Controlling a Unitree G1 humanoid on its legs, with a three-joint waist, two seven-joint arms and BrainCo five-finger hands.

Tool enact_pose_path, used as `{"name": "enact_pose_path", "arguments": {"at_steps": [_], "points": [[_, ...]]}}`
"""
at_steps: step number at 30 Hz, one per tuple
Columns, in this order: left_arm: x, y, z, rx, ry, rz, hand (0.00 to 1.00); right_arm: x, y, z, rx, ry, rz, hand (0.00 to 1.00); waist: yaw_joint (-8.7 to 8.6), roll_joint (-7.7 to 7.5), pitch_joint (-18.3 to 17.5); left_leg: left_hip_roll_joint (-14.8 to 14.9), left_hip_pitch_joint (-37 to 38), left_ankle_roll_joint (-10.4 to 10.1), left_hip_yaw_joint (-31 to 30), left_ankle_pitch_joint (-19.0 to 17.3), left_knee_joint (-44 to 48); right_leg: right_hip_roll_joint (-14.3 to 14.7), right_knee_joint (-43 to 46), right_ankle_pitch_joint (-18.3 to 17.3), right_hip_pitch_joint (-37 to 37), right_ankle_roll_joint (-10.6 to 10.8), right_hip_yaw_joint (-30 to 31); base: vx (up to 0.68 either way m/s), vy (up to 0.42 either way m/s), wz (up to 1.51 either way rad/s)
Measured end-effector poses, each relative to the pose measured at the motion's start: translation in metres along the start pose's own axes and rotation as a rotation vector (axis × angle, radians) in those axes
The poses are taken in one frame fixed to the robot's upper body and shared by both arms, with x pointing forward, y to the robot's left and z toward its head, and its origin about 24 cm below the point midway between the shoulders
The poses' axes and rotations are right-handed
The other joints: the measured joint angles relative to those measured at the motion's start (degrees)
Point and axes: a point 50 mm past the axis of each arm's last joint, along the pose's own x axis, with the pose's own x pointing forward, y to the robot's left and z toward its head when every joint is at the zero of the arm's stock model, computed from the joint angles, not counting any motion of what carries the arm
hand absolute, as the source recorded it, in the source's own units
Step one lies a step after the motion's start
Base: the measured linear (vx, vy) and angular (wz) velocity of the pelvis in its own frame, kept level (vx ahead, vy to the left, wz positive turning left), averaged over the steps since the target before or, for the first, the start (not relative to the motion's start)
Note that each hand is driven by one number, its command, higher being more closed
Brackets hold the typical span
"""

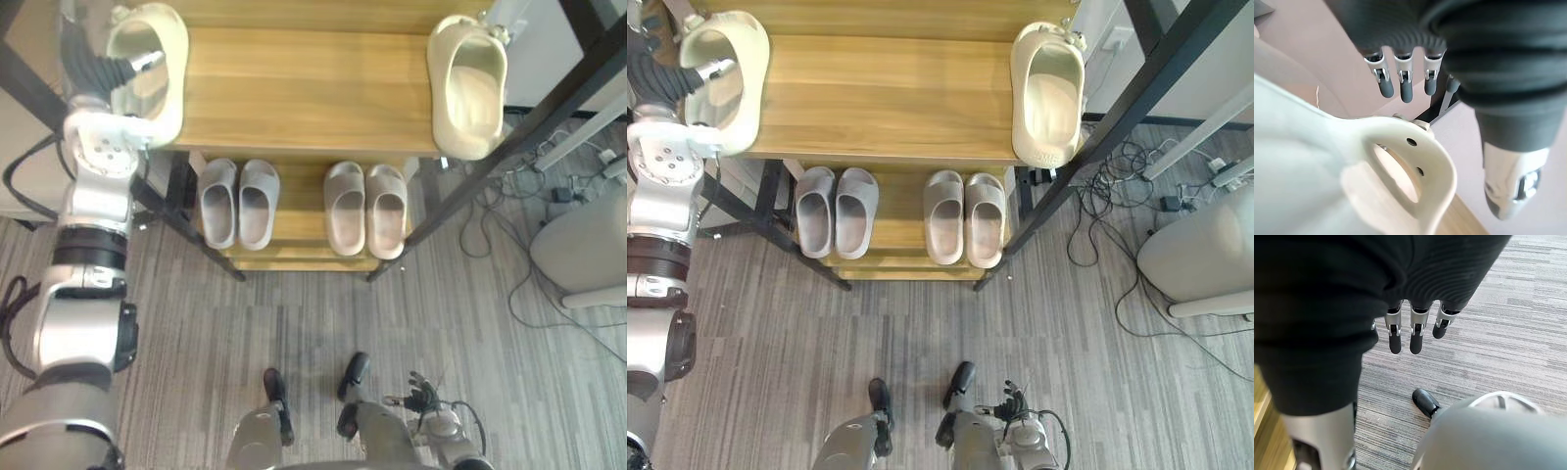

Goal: Organize the slippers on the shoe rack

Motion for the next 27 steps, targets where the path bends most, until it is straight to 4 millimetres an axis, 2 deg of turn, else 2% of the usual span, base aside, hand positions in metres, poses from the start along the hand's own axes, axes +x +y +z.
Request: {"name": "enact_pose_path", "arguments": {"at_steps": [4, 12, 17, 27], "points": [[0.007, 0.0, -0.002, 0.032, 0.038, 0.005, 0.0, -0.001, 0.01, 0.006, 0.021, -0.027, 0.028, 0.0, 0.33, -0.09, 0.4, 0.4, -0.3, 0.0, 0.8, -0.2, 0.8, -0.1, 0.4, 0.2, -0.7, -0.1, 0.8, -0.05, 0.015, -0.09], [0.03, 0.015, 0.021, 0.113, 0.023, 0.052, 0.0, 0.001, 0.013, 0.017, 0.054, -0.068, 0.039, 0.0, 0.3, -0.62, 2.3, 0.7, -4.1, 0.1, 1.1, -0.2, 2.8, -0.4, 0.8, 1.1, -4.1, -0.2, 1.5, -0.07, 0.012, -0.03], [0.037, 0.016, 0.029, 0.19, 0.018, 0.056, 0.0, 0.002, 0.016, 0.028, 0.092, -0.102, 0.047, 0.0, 0.26, -0.67, 2.5, 0.6, -5.6, 0.1, 1.1, 0.6, 2.8, -0.5, 0.8, 1.5, -5.5, 0.0, 1.8, -0.04, 0.02, 0.01], [0.051, 0.027, 0.043, 0.361, 0.005, 0.035, 0.0, 0.001, 0.026, 0.036, 0.144, -0.121, 0.075, 0.0, -0.11, -1.22, 2.8, 0.5, -7.3, 0.5, 2.0, 1.1, 3.0, -0.7, 0.7, 2.3, -7.5, 0.8, 2.8, -0.03, 0.038, -0.03]]}}
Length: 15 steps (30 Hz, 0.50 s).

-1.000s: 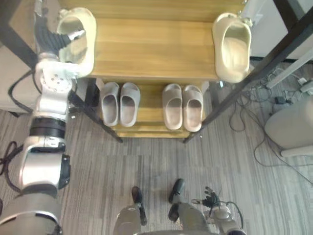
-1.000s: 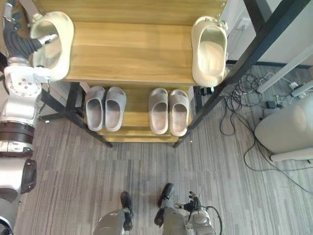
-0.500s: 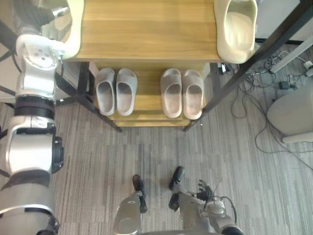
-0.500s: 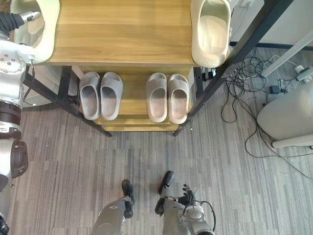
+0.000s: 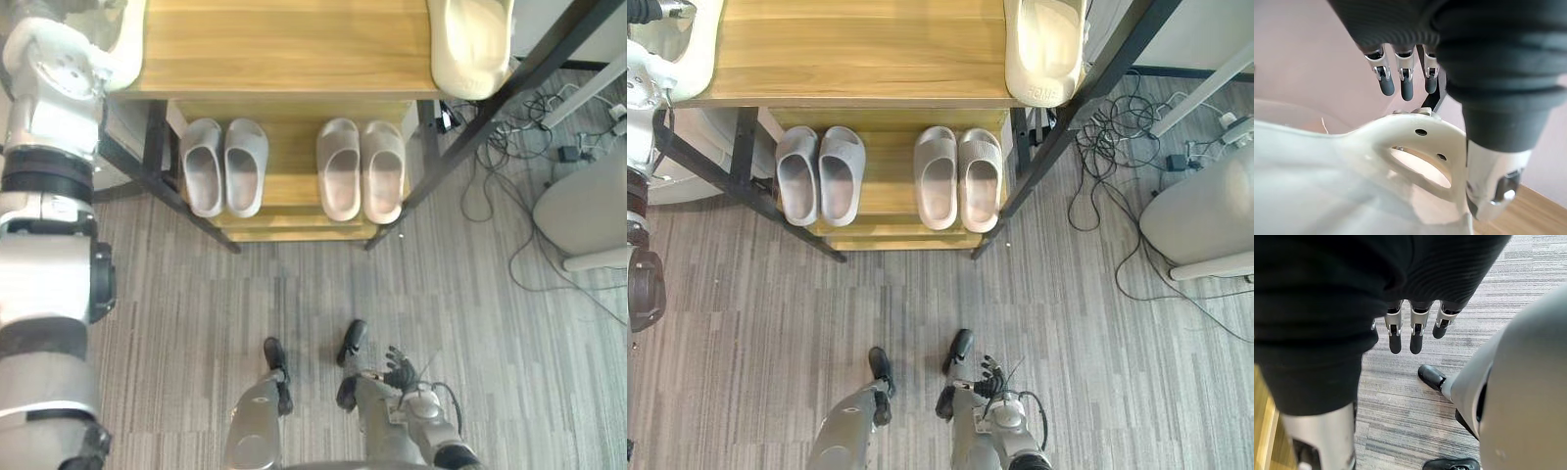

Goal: Organize the slippers on the shoe rack

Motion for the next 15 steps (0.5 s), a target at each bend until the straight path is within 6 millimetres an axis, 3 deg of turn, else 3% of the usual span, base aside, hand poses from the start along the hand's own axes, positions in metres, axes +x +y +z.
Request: {"name": "enact_pose_path", "arguments": {"at_steps": [3, 4, 15], "points": [[0.002, 0.002, 0.004, 0.023, -0.011, -0.003, 0.0, 0.001, 0.001, 0.002, 0.006, -0.004, 0.005, 0.0, -0.06, -0.05, 0.0, 0.0, -0.6, 0.0, 0.1, 0.0, 0.5, -0.2, 0.0, 0.3, -0.4, -0.1, 0.1, -0.04, 0.055, 0.0], [0.004, 0.003, 0.008, 0.036, -0.022, -0.004, 1.0, 0.001, 0.001, 0.003, 0.017, -0.005, 0.007, 0.0, -0.08, -0.24, 0.1, -0.1, -0.7, 0.0, 0.1, 0.0, 0.6, -0.2, 0.0, 0.4, -0.5, 0.0, 0.1, -0.04, 0.056, 0.01], [0.011, 0.021, 0.017, 0.101, -0.065, 0.031, 1.0, 0.005, 0.002, 0.015, 0.039, -0.035, 0.01, 0.0, -0.56, -0.63, 0.3, -0.7, -1.3, 0.4, 0.4, 0.3, 0.6, -0.8, -0.1, 1.0, -1.4, 0.3, 1.0, -0.03, 0.072, 0.0]]}}
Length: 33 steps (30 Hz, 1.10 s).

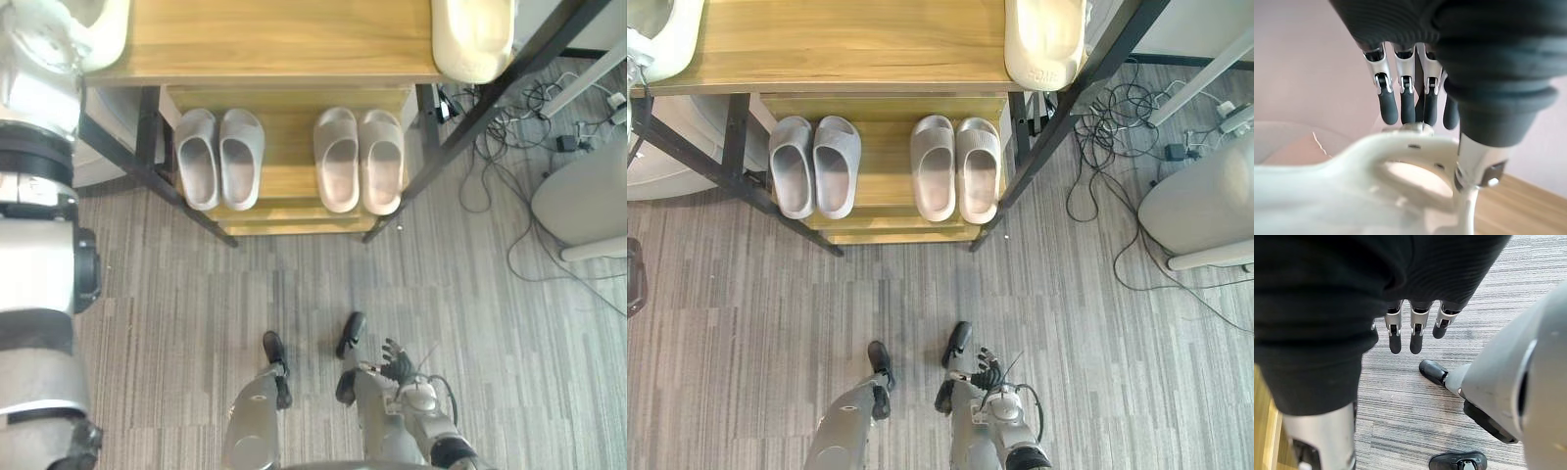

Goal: Organize the slippers on the shoe rack

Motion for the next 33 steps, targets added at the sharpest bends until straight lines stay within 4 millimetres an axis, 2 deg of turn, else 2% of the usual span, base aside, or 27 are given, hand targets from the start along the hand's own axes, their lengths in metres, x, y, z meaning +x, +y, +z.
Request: {"name": "enact_pose_path", "arguments": {"at_steps": [9, 10, 17, 21, 26, 29, 33], "points": [[0.0, -0.002, 0.0, 0.009, -0.004, -0.02, 1.0, 0.0, 0.002, 0.001, -0.007, -0.001, 0.007, 0.0, -0.94, -0.5, 0.3, -0.8, 0.0, 0.1, 0.2, 0.0, 0.0, -0.6, -0.4, 0.3, 0.0, 0.2, 0.8, -0.04, 0.091, 0.0], [0.0, -0.002, 0.0, 0.005, -0.003, -0.02, 0.0, 0.0, 0.003, 0.001, -0.012, -0.002, 0.012, 0.0, -0.97, -0.65, 0.3, -0.8, 0.0, 0.1, 0.2, 0.0, 0.0, -0.6, -0.4, 0.3, 0.0, 0.2, 0.9, -0.03, 0.074, 0.0], [-0.001, -0.002, -0.002, -0.009, 0.006, -0.018, 0.0, 0.001, 0.003, 0.002, -0.014, -0.005, 0.013, 0.0, -1.1, -0.85, 0.3, -1.0, 0.0, 0.2, 0.2, 0.0, 0.0, -0.7, -0.4, 0.7, 0.0, 0.7, 1.3, -0.02, 0.078, 0.0], [-0.009, -0.002, -0.009, -0.08, 0.012, 0.046, 0.0, 0.002, 0.006, 0.004, -0.026, -0.009, 0.02, 0.0, -1.65, -0.95, 0.3, -1.1, 0.0, 0.2, 0.2, 0.0, 0.0, -0.7, -0.5, 0.7, 0.0, 0.7, 1.7, -0.02, 0.085, 0.0], [-0.018, -0.004, 0.009, -0.179, -0.07, 0.093, 0.0, 0.001, 0.009, 0.001, -0.045, 0.001, 0.034, 0.0, -1.89, -1.29, 0.1, -1.2, 0.0, 0.3, -0.1, 0.0, 0.0, -0.7, -0.6, 0.8, 0.3, 0.8, 1.5, -0.01, 0.085, 0.03], [-0.028, -0.015, 0.023, -0.254, -0.11, 0.091, 0.0, 0.001, 0.011, 0.0, -0.048, 0.005, 0.043, 0.0, -2.04, -1.3, 0.0, -1.3, 1.1, 1.0, -0.6, 0.1, 0.3, -0.7, -0.6, 0.8, 1.9, 0.8, 1.1, 0.01, 0.095, 0.05], [-0.032, -0.019, 0.034, -0.312, -0.128, 0.102, 0.0, 0.001, 0.01, 0.0, -0.052, 0.008, 0.043, 0.0, -2.3, -1.26, 0.0, -1.1, 1.1, 1.2, -0.7, -1.1, 1.9, -0.7, -0.6, 0.8, 2.6, 0.8, 1.2, -0.01, 0.104, 0.0]]}}
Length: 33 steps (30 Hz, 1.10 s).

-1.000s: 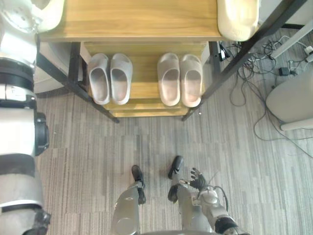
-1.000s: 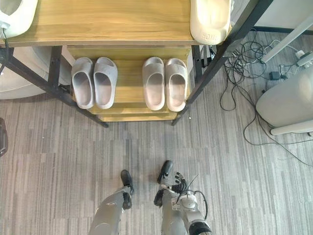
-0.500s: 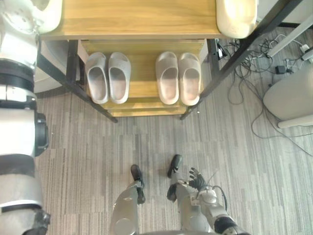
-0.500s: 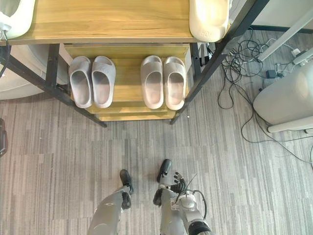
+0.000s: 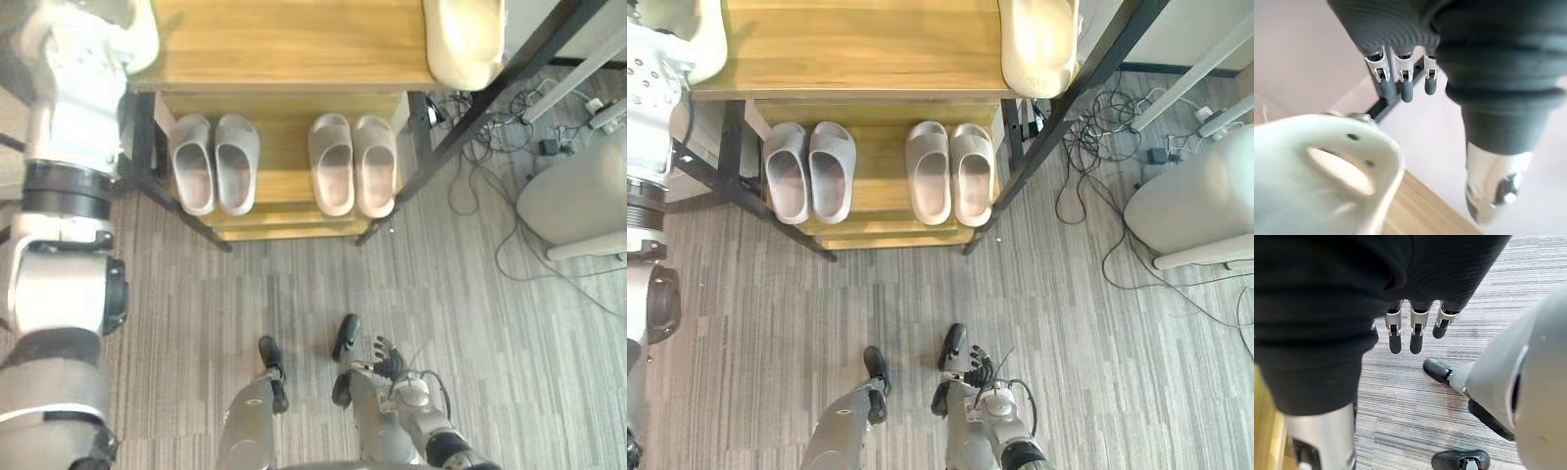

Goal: Organize the slippers on the shoe rack

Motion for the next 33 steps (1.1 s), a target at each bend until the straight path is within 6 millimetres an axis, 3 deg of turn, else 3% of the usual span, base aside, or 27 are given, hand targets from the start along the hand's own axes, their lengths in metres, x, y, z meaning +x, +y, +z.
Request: {"name": "enact_pose_path", "arguments": {"at_steps": [11, 17, 26, 33], "points": [[-0.014, -0.014, -0.003, -0.09, 0.036, -0.022, 0.0, -0.001, 0.001, -0.005, -0.023, 0.023, 0.011, 0.0, 0.23, 2.34, -1.9, 0.1, 0.6, 0.5, -1.0, -1.9, 2.0, 0.0, 0.0, 0.0, 2.1, -0.4, -0.9, 0.0, 0.097, 0.04], [-0.016, -0.015, -0.007, -0.073, 0.048, -0.028, 0.0, -0.007, -0.001, -0.019, -0.022, 0.06, 0.008, 0.0, 1.04, 4.1, -2.9, 0.2, 0.9, 0.4, -1.5, -2.0, 2.0, 0.2, 0.0, -0.5, 2.7, -1.0, -1.3, -0.03, 0.07, 0.03], [-0.018, -0.01, -0.051, 0.061, 0.183, -0.072, 0.0, -0.008, -0.002, -0.021, -0.033, 0.065, 0.009, 0.0, 1.02, 4.47, -3.1, 0.2, 0.9, 0.3, -1.3, -2.0, 2.0, 0.2, 0.0, -0.5, 2.5, -1.1, -1.1, -0.04, 0.069, -0.01], [-0.023, -0.009, -0.07, 0.181, 0.224, -0.134, 0.0, -0.006, -0.003, -0.02, -0.035, 0.065, 0.006, 0.0, 1.03, 4.45, -3.1, 0.2, -0.4, 0.4, -1.1, -2.0, 2.0, 0.2, 0.0, -0.3, 1.0, -1.1, -0.8, -0.03, 0.072, -0.02]]}}
